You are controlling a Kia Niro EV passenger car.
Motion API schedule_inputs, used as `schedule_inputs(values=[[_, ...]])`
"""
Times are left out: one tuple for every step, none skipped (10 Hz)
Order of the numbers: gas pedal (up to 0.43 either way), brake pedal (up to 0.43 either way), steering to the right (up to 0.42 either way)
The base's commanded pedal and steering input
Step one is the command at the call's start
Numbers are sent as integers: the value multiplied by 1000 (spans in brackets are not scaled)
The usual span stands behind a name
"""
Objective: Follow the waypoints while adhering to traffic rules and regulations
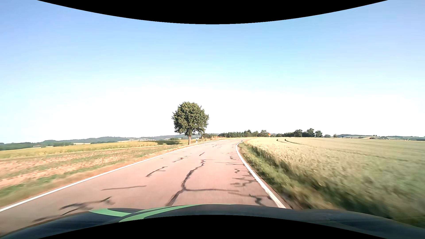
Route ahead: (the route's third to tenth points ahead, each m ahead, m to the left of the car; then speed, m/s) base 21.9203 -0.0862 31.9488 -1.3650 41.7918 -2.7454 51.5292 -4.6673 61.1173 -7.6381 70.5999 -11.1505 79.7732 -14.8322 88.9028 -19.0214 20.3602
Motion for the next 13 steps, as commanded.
schedule_inputs(values=[[177, 0, 21], [189, 0, 21], [197, 0, 21], [209, 0, 21], [209, 0, 21], [209, 0, 23], [209, 0, 23], [209, 0, 24], [209, 0, 25], [209, 0, 26], [209, 0, 27], [209, 0, 28], [209, 0, 28]])
